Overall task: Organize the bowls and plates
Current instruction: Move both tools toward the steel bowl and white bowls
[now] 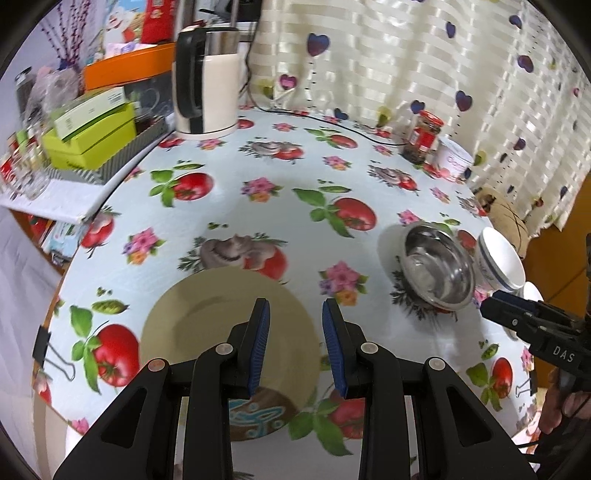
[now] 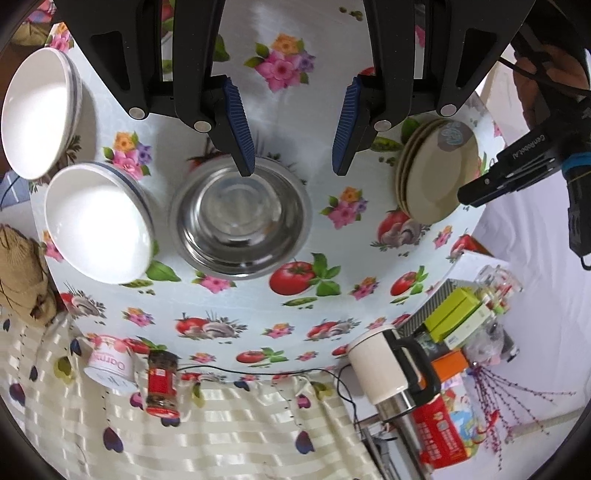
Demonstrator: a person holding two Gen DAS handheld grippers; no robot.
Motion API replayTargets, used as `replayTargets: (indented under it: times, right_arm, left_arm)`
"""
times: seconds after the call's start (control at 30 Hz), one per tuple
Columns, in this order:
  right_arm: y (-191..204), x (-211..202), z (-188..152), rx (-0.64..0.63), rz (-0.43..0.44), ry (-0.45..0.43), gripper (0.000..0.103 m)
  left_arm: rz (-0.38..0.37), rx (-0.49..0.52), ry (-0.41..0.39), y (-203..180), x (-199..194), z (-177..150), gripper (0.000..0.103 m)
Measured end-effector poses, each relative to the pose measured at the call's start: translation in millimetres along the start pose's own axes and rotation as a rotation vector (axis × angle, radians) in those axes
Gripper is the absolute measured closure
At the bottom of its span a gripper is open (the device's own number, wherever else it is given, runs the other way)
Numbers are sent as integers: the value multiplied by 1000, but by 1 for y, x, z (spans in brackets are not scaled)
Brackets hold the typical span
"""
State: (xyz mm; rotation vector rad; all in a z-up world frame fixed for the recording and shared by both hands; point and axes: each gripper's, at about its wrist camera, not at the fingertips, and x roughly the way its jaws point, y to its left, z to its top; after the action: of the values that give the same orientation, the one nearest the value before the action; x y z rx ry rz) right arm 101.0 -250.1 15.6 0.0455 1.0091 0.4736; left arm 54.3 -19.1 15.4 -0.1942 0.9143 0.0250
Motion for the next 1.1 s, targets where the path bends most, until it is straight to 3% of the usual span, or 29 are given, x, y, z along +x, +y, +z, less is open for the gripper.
replayTargets:
  times: [0.57, 1.0, 1.1]
  right_arm:
    - [-52, 8, -9, 179, -37, 8, 61]
    - [-76, 43, 6, 270, -45, 52, 70]
    - [-77, 49, 8, 268, -50, 62, 77]
  left_arm:
    - [-118, 74, 65, -47, 33, 12, 72]
    - [-156, 95, 116, -67, 61, 19, 72]
    - [-160, 94, 124, -69, 65, 19, 72]
